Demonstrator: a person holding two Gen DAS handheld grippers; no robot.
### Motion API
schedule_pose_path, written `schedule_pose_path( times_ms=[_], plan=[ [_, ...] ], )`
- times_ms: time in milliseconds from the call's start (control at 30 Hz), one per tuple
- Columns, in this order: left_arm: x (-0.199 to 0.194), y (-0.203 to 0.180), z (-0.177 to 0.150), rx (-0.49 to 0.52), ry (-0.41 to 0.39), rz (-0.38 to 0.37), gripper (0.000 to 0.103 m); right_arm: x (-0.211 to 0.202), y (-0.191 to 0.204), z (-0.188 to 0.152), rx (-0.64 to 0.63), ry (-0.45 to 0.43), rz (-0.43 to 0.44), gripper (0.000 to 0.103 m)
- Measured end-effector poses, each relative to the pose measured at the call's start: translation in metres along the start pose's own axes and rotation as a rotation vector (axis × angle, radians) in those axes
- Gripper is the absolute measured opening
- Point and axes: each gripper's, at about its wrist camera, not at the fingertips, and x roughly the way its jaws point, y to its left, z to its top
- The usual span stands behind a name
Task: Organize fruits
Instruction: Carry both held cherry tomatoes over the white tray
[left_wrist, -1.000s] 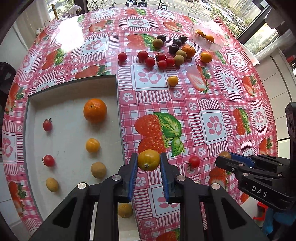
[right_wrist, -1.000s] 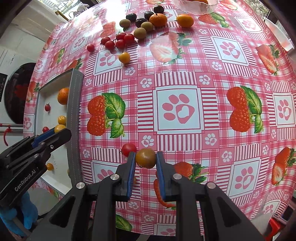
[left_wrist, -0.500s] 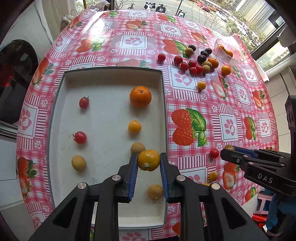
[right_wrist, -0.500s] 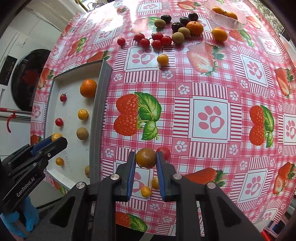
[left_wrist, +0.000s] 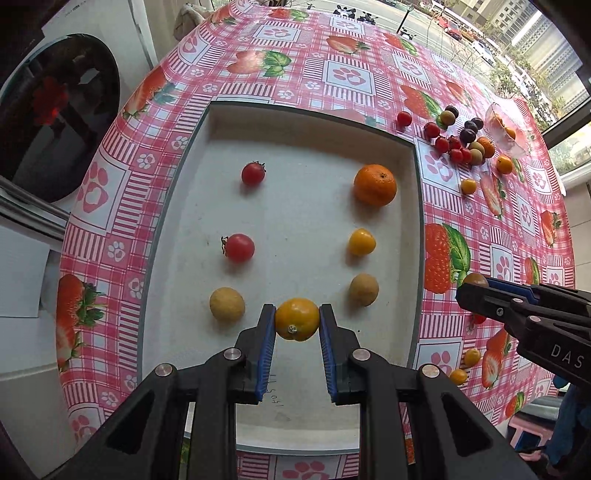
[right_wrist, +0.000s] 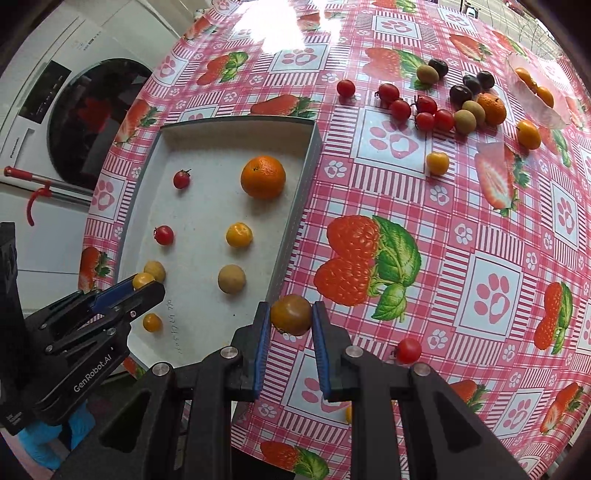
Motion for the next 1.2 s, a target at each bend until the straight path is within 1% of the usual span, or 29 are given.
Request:
schedule_pose_path(
  times_ms=[200,433,733,933,1200],
  plan=[
    [0.010,0.006,0.001,-0.016,0.011,0.001,0.025,0.009,0.018,0.016,-0.041,0.006,0.010,0.024],
    [0.024,0.004,0.005,-0.010,0.026,0.007,0.025,0.019,0.034,0.040,-0.087,0.006,0.012,0.024],
    [0.042,0.003,0.012,-0.023,0.040,0.036,0.025,0.043,0.054,0.072,-0.127,0.033,0.026,0.024],
    [0.054,-0.002,0.018,-0.025,0.049,0.046,0.025,0.063,0.064,0.081,-0.155,0.061,0.015,0.024],
    [0.066,-0.011,0.015,-0.024,0.049,0.055,0.025,0.079,0.066,0.085,-0.167,0.082,-0.022,0.024]
  ],
)
